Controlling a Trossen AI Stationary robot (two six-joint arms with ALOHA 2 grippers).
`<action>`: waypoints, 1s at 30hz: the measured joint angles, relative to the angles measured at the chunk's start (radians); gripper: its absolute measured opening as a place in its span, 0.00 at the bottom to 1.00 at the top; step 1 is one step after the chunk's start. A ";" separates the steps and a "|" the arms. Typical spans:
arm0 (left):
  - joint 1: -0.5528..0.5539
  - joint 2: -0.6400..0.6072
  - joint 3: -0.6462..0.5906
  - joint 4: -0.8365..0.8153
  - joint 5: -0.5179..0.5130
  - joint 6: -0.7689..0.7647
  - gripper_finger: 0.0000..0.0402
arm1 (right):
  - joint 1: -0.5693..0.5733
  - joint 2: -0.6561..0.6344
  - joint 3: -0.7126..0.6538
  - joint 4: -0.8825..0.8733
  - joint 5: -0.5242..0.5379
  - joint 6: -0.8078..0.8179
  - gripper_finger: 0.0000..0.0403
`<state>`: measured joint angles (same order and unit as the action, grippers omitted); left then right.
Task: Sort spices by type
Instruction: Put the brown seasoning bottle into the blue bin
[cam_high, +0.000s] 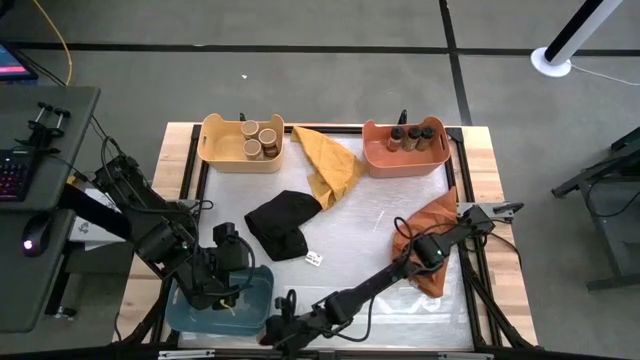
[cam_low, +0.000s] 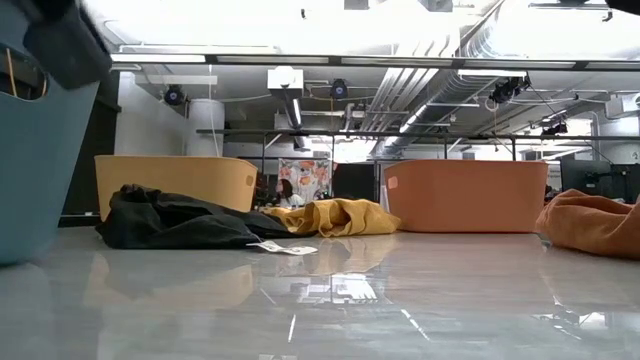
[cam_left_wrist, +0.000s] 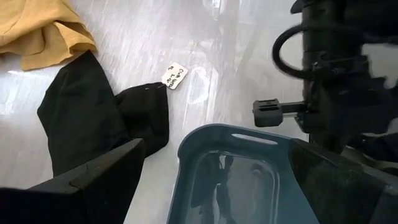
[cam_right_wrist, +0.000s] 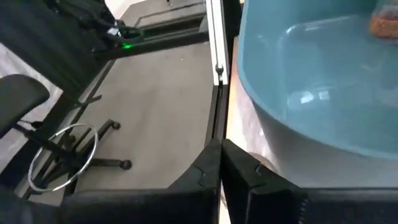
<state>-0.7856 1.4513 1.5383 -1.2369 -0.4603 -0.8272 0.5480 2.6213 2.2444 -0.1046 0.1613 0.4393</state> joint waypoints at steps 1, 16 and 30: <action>0.000 0.000 0.000 0.000 -0.001 0.000 0.95 | 0.000 -0.001 0.000 0.008 0.015 -0.003 0.00; 0.000 0.000 0.000 0.000 -0.020 -0.007 0.95 | -0.008 0.012 0.004 -0.088 0.009 0.003 0.00; 0.000 0.000 0.000 -0.012 -0.016 -0.007 0.95 | -0.029 -0.042 0.004 -0.309 -0.006 -0.110 0.00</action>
<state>-0.7856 1.4513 1.5383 -1.2490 -0.4766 -0.8343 0.5194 2.5791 2.2483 -0.4136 0.1553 0.3292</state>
